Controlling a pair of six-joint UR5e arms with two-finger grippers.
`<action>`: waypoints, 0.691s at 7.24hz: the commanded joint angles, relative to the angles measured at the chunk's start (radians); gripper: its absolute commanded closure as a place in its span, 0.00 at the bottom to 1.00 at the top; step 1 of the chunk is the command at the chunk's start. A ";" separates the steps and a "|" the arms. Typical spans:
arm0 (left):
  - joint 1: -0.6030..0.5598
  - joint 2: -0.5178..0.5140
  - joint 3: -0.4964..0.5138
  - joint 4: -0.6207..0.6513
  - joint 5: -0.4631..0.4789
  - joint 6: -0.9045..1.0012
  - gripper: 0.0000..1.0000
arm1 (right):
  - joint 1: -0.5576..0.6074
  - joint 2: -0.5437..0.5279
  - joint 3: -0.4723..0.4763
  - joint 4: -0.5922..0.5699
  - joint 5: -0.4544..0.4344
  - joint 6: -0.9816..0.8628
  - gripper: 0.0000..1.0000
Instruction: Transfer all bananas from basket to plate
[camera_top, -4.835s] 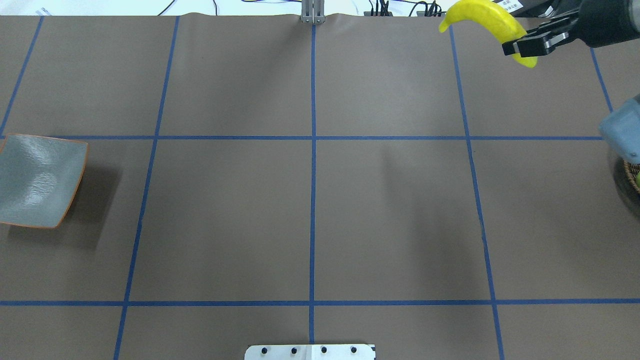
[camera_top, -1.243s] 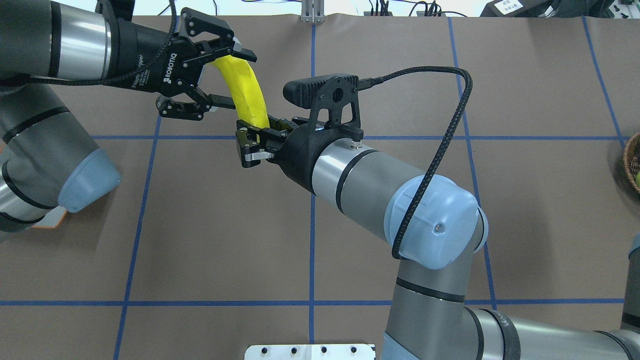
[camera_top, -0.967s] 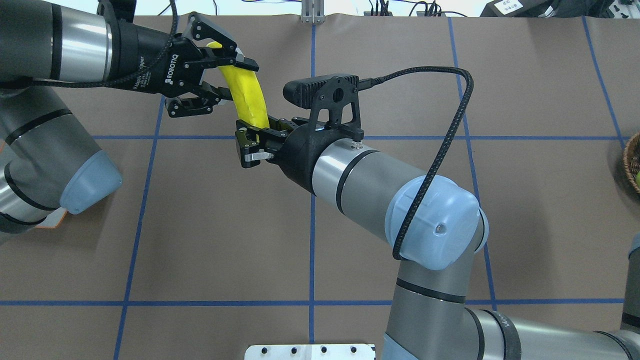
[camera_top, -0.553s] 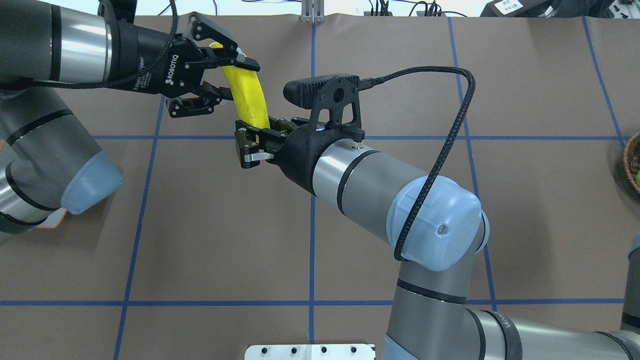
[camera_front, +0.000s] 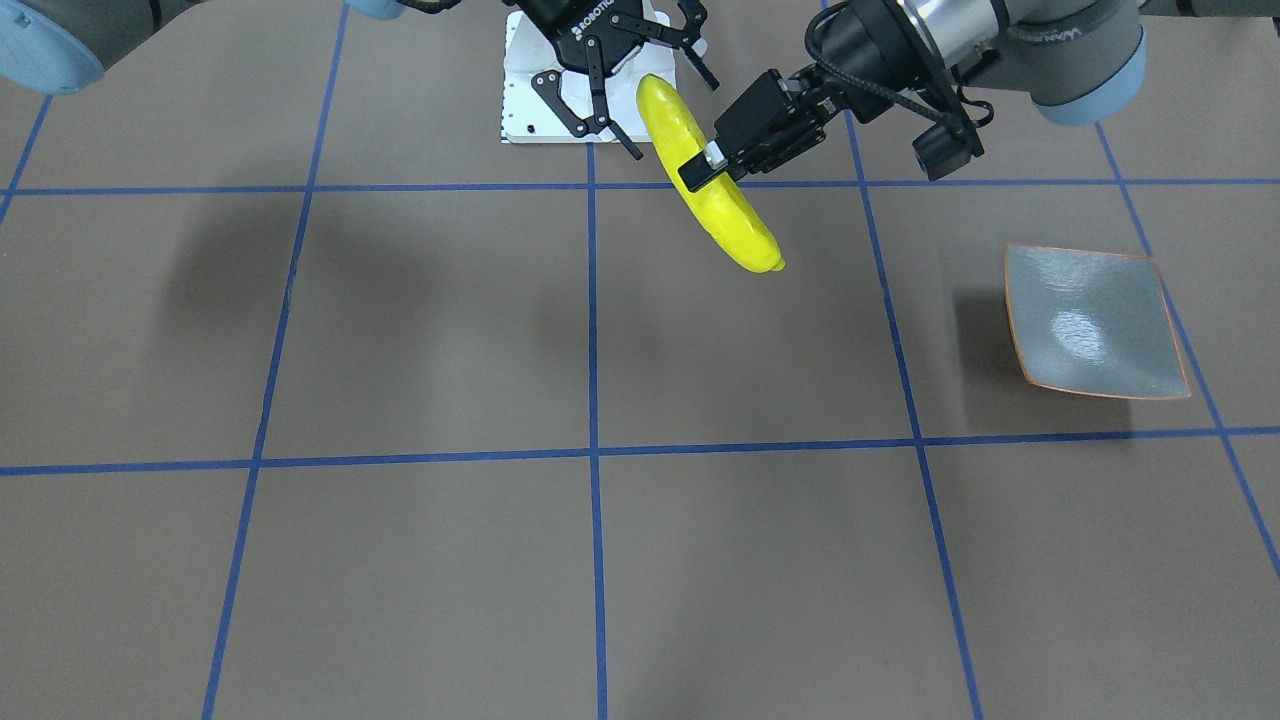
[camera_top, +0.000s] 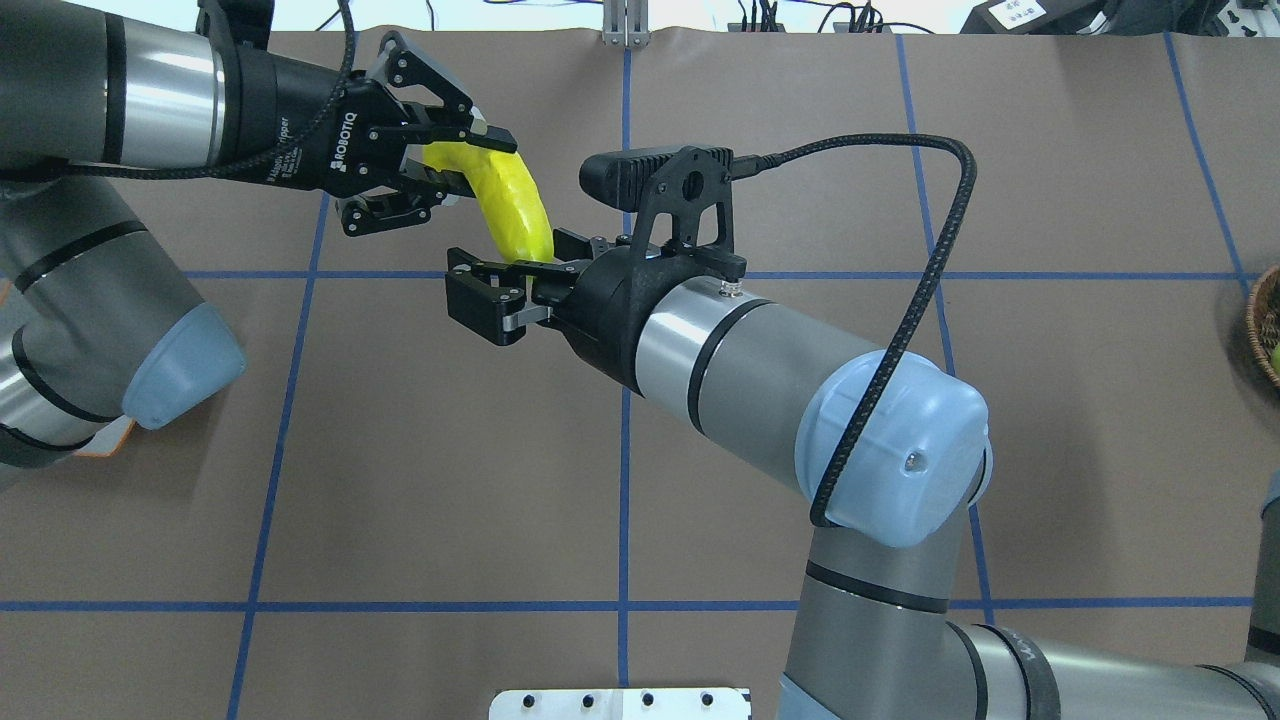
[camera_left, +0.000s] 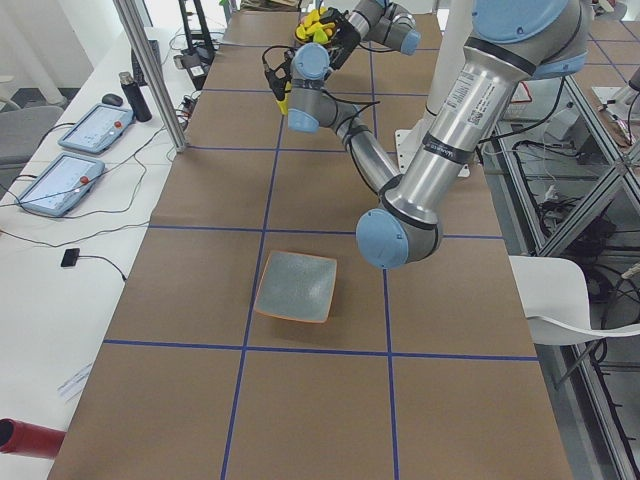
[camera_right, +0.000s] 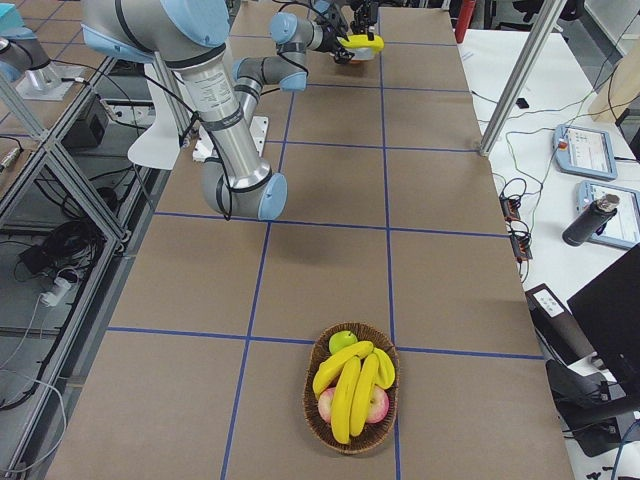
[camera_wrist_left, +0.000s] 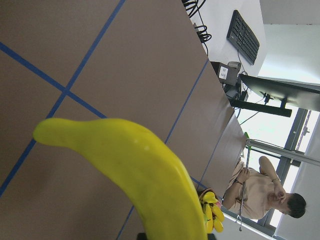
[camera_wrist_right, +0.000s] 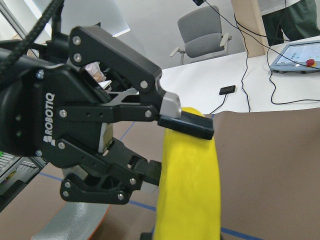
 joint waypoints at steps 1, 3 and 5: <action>0.000 0.008 0.003 0.000 0.000 0.006 1.00 | 0.027 -0.006 0.015 -0.005 0.058 0.002 0.01; -0.003 0.029 0.005 -0.002 0.000 0.031 1.00 | 0.144 -0.050 0.015 -0.027 0.207 0.005 0.01; -0.003 0.078 -0.003 -0.003 -0.002 0.064 1.00 | 0.296 -0.096 -0.021 -0.042 0.392 0.005 0.00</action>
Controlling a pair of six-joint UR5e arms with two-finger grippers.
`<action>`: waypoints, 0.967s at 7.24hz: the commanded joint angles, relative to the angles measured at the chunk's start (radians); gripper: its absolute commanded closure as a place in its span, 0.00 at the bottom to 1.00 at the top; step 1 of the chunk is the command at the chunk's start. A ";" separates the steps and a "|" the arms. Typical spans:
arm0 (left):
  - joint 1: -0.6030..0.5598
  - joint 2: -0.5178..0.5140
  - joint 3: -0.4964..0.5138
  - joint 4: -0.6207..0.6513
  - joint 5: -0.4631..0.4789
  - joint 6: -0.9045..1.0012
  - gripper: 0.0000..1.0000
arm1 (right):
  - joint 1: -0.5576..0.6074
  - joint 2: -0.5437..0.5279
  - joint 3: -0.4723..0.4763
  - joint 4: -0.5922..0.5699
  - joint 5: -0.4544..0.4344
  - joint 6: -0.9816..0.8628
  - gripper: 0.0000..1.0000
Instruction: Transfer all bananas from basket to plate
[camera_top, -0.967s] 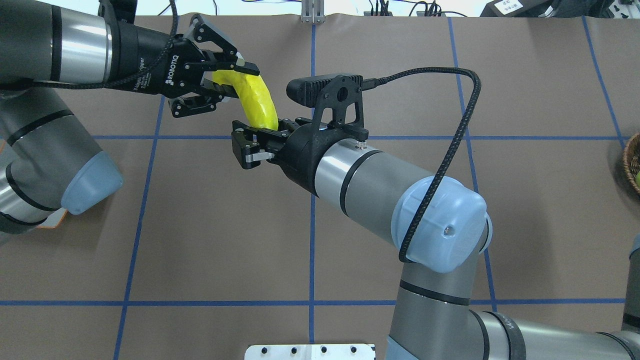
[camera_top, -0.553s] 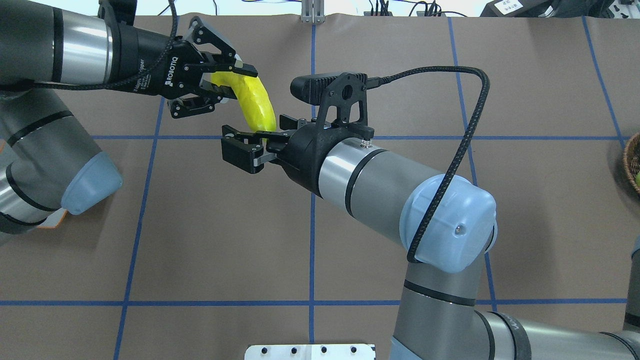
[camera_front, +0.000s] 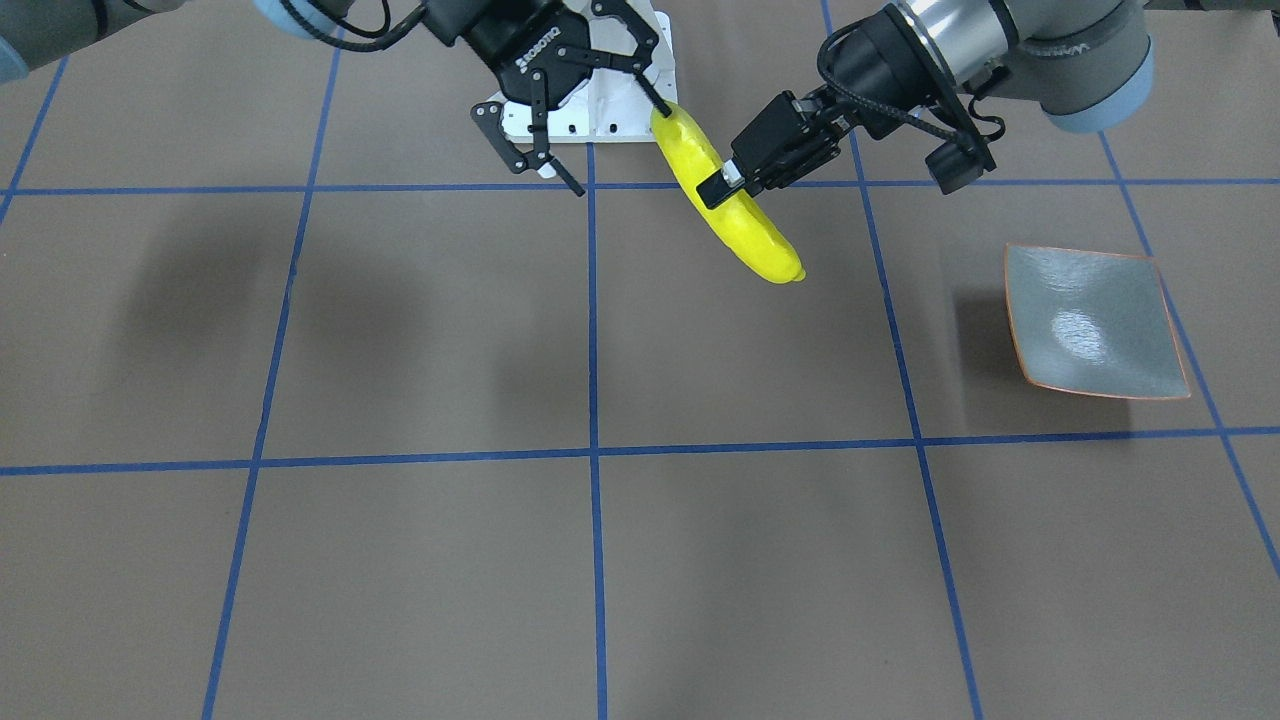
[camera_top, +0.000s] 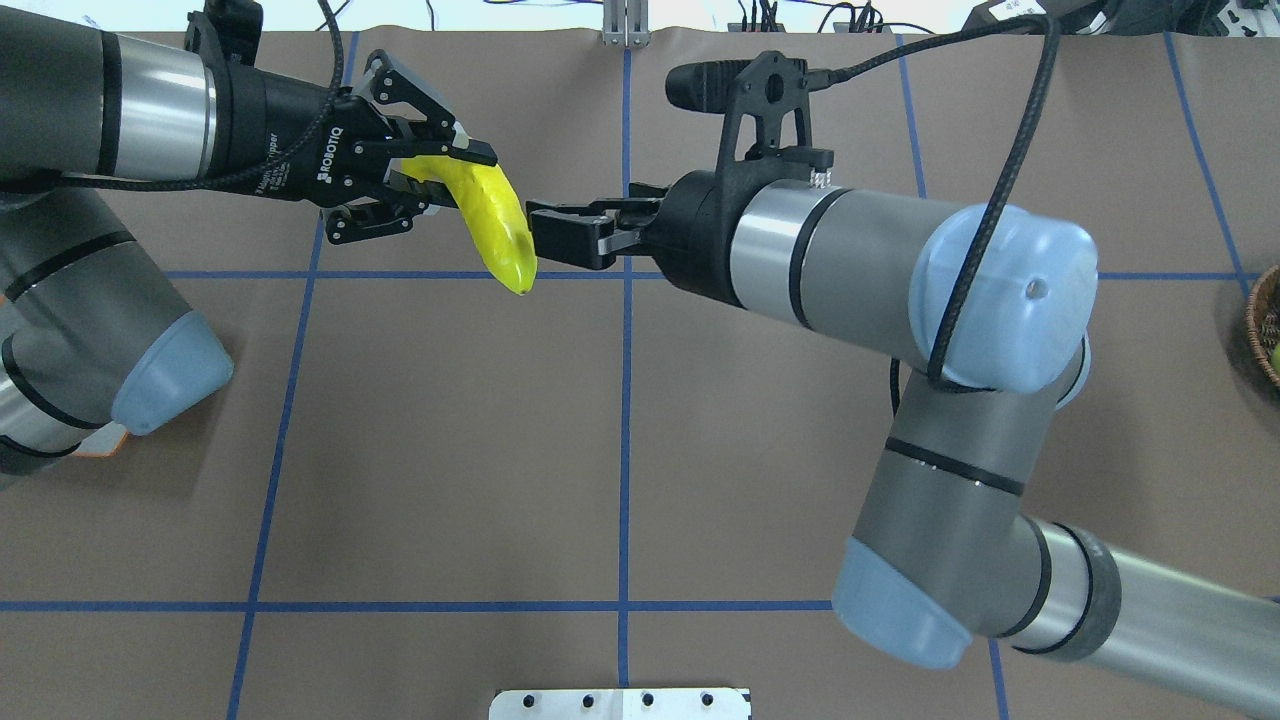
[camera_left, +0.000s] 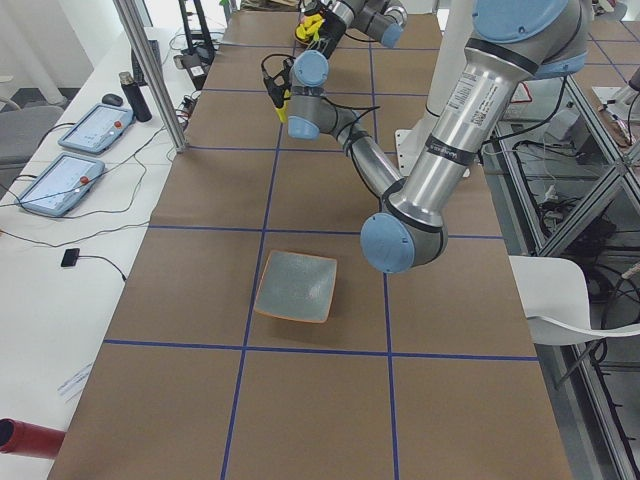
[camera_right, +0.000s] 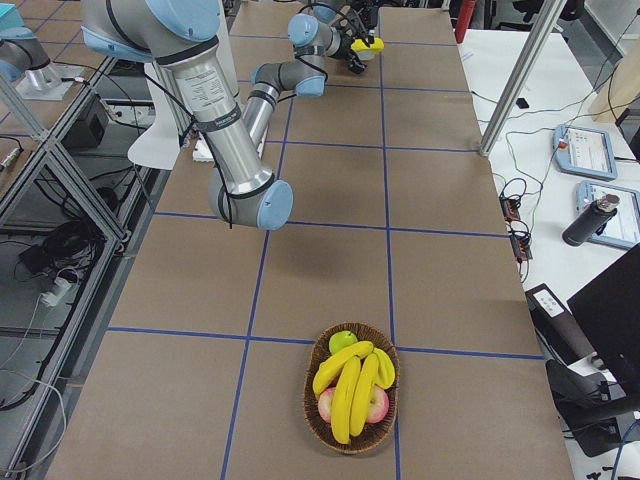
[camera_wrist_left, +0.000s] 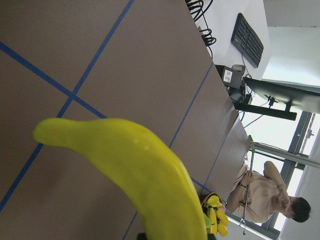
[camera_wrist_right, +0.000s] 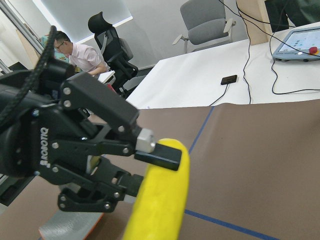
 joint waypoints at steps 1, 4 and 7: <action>-0.003 0.068 -0.017 0.000 -0.005 0.056 1.00 | 0.172 -0.027 -0.068 -0.062 0.185 -0.003 0.00; -0.008 0.245 -0.091 0.005 -0.013 0.164 1.00 | 0.431 -0.070 -0.144 -0.233 0.490 -0.218 0.00; -0.028 0.506 -0.100 0.008 -0.002 0.472 1.00 | 0.597 -0.140 -0.144 -0.458 0.600 -0.603 0.00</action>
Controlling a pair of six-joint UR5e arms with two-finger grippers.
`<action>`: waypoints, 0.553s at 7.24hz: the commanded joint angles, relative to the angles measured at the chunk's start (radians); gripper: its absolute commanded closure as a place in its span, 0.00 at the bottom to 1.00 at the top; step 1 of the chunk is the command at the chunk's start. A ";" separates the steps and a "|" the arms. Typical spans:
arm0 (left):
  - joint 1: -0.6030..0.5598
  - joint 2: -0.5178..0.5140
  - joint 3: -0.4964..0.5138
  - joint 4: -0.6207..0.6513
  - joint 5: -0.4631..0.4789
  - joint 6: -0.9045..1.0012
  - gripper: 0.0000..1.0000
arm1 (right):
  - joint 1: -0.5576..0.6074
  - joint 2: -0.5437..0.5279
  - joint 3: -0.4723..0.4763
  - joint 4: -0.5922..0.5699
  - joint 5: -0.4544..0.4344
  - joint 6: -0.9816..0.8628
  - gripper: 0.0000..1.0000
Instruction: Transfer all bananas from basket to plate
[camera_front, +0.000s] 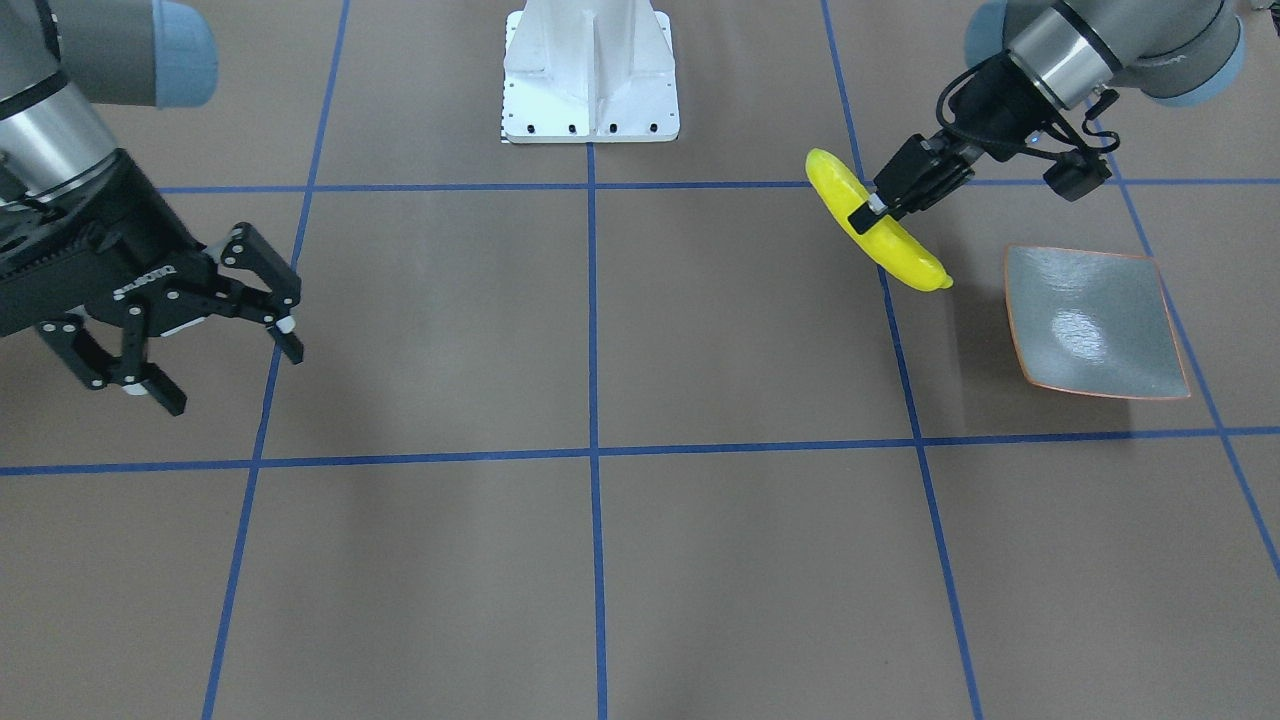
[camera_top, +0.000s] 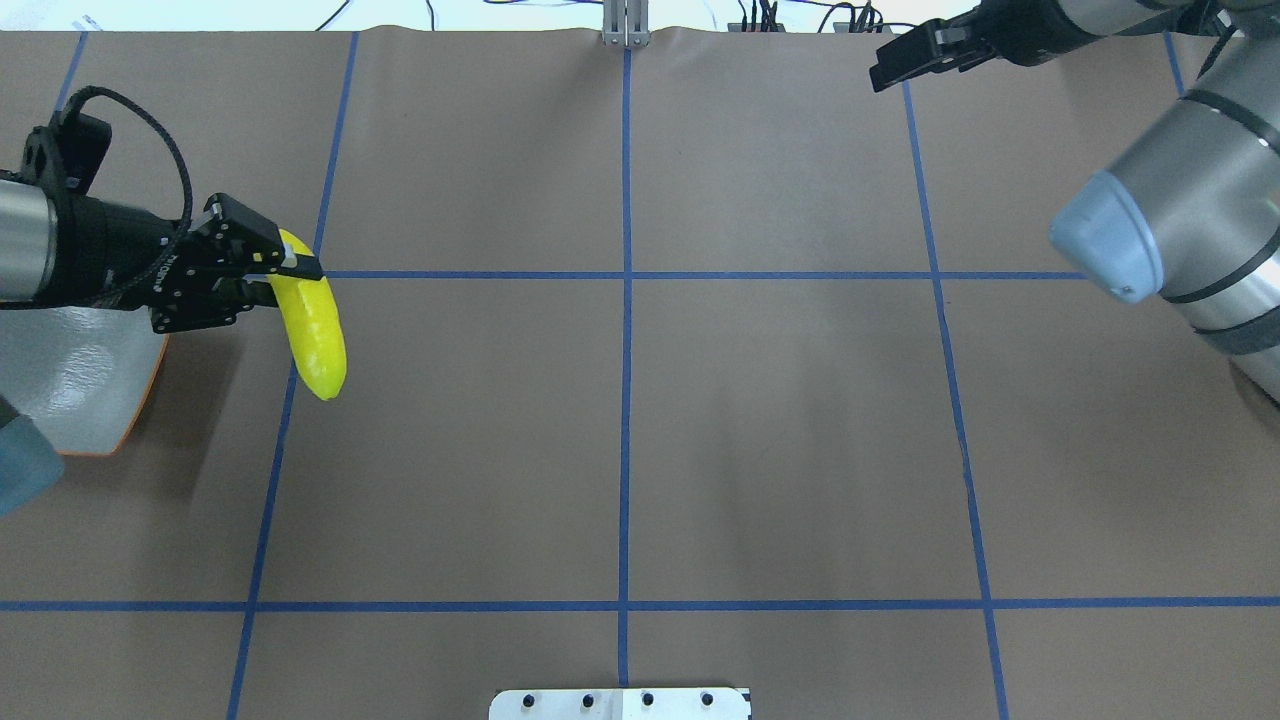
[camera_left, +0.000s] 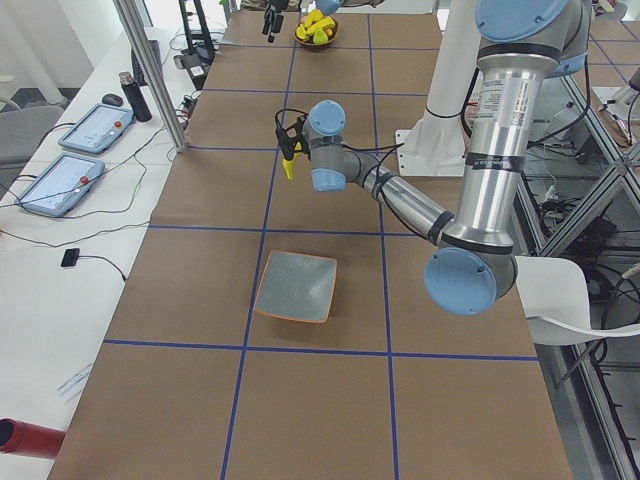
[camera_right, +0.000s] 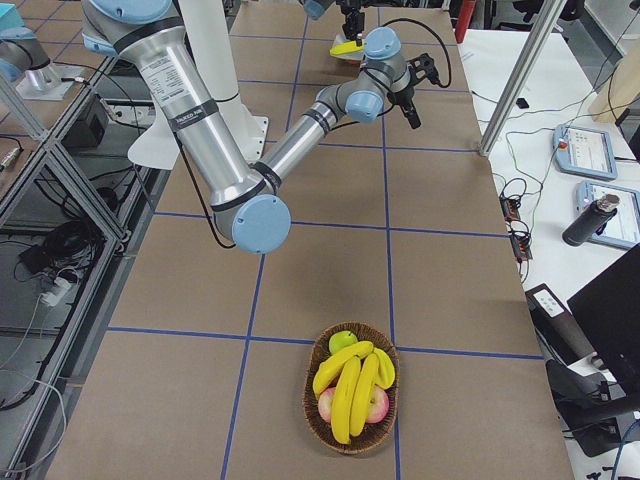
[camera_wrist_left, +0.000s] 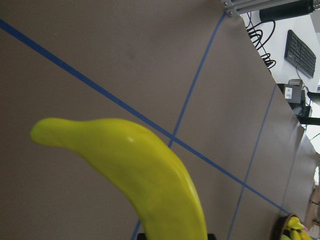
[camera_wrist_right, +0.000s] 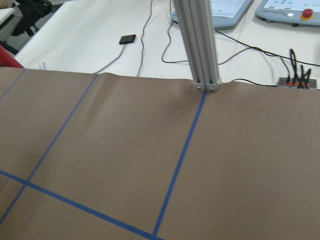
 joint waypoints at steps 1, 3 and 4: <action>-0.012 0.172 0.004 0.004 0.010 0.212 1.00 | 0.127 -0.076 -0.002 -0.098 0.088 -0.263 0.00; -0.054 0.239 0.052 0.010 0.013 0.384 1.00 | 0.230 -0.115 -0.060 -0.127 0.163 -0.476 0.00; -0.086 0.242 0.107 0.011 0.013 0.466 1.00 | 0.278 -0.121 -0.109 -0.129 0.191 -0.570 0.00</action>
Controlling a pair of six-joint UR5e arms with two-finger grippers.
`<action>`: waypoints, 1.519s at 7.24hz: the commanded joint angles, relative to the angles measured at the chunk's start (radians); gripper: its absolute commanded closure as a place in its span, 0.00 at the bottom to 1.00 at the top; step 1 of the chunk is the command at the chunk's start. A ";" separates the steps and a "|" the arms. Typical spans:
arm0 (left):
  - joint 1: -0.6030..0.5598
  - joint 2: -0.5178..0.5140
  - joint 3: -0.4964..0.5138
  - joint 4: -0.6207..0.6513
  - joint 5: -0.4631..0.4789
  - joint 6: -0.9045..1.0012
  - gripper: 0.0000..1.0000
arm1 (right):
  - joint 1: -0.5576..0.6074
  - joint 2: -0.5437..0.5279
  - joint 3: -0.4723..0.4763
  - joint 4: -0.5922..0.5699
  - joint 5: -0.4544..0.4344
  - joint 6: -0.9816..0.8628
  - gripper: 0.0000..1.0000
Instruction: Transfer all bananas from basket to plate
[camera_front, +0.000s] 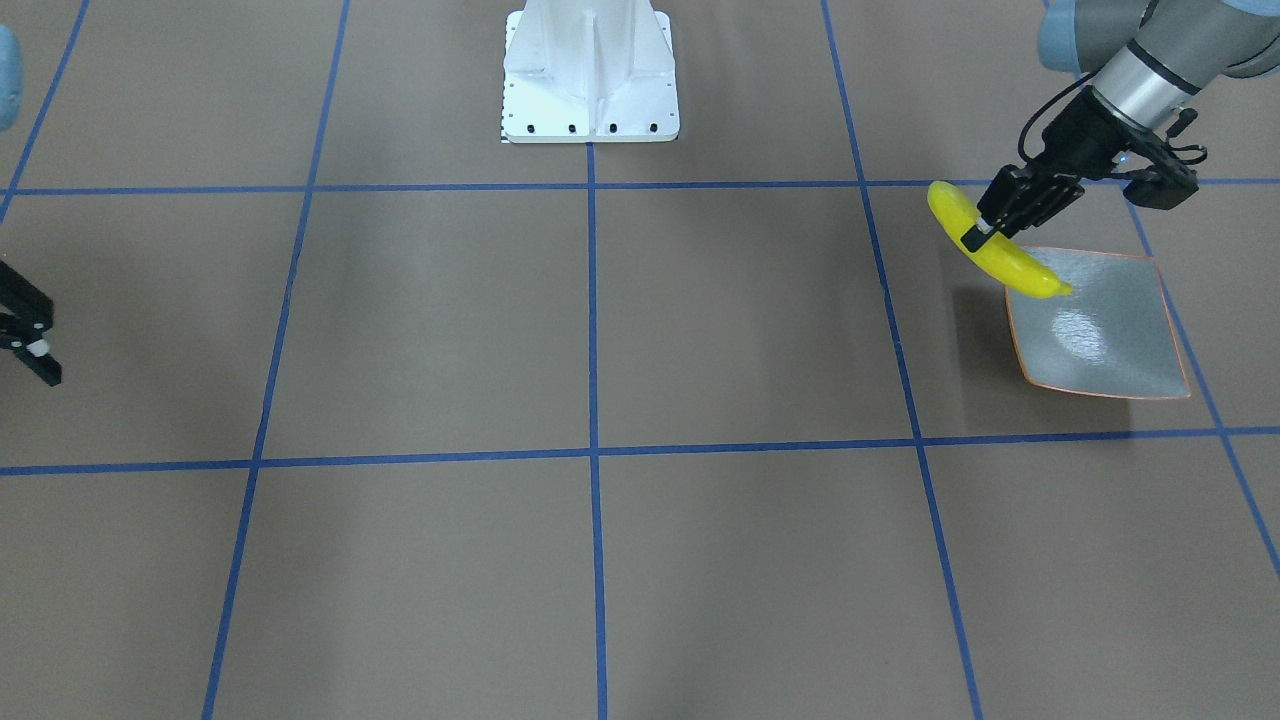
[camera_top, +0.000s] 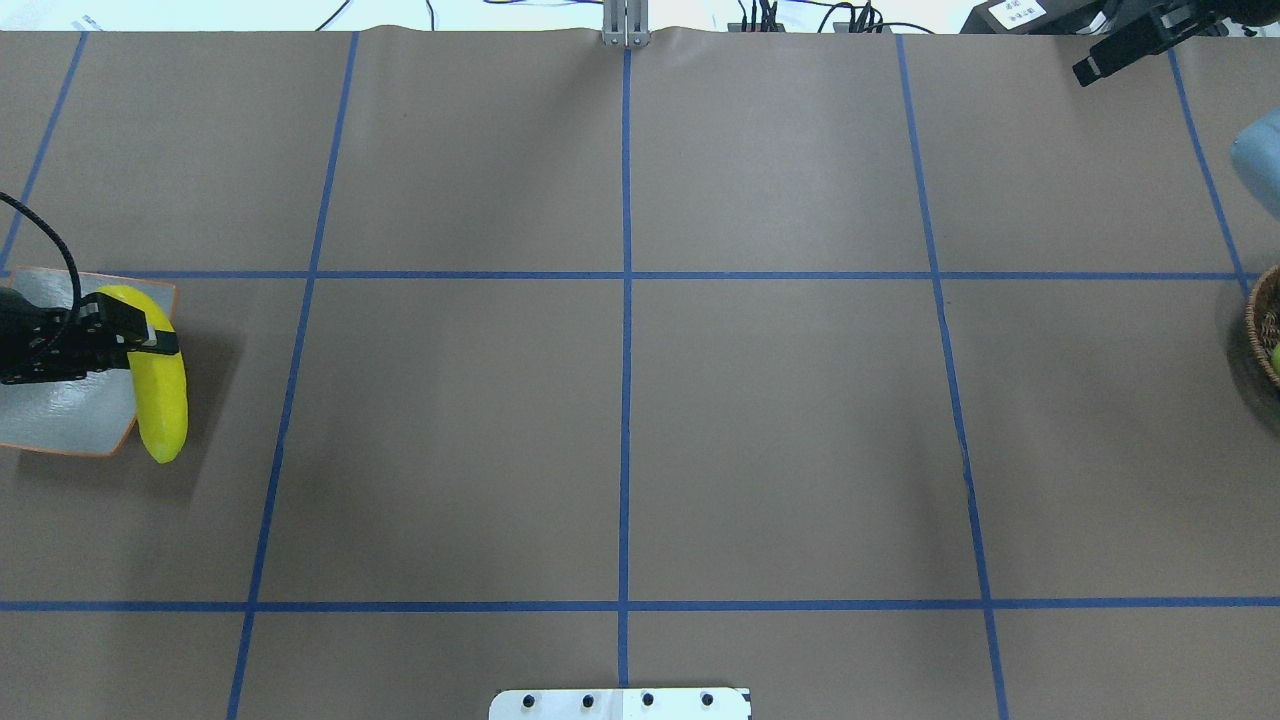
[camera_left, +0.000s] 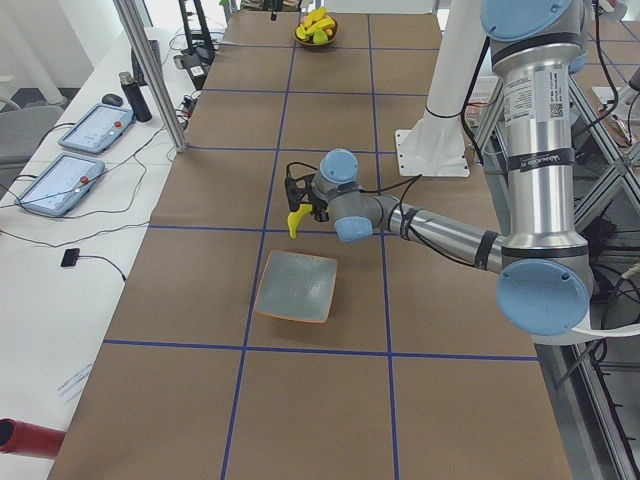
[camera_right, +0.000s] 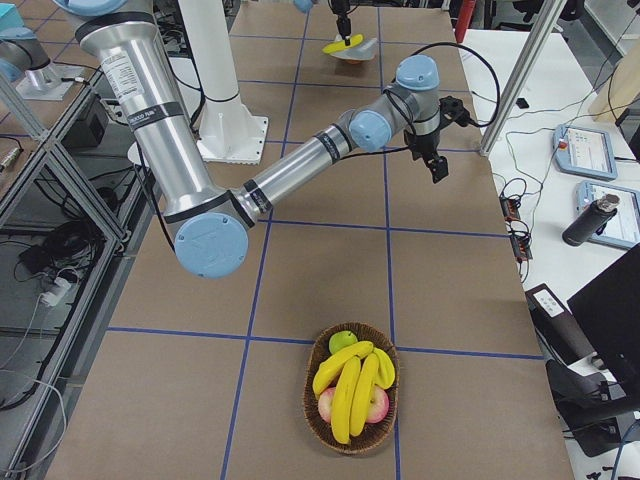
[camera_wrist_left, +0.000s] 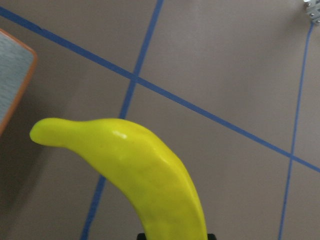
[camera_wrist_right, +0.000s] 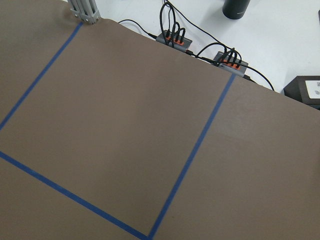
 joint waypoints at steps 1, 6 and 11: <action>-0.064 0.017 0.120 0.002 0.001 0.187 1.00 | 0.094 -0.037 -0.073 -0.007 0.049 -0.215 0.00; -0.106 0.000 0.288 0.001 0.002 0.465 0.32 | 0.125 -0.063 -0.098 -0.007 0.061 -0.276 0.00; -0.173 -0.033 0.277 -0.004 -0.068 0.519 0.00 | 0.133 -0.113 -0.128 -0.007 0.058 -0.291 0.00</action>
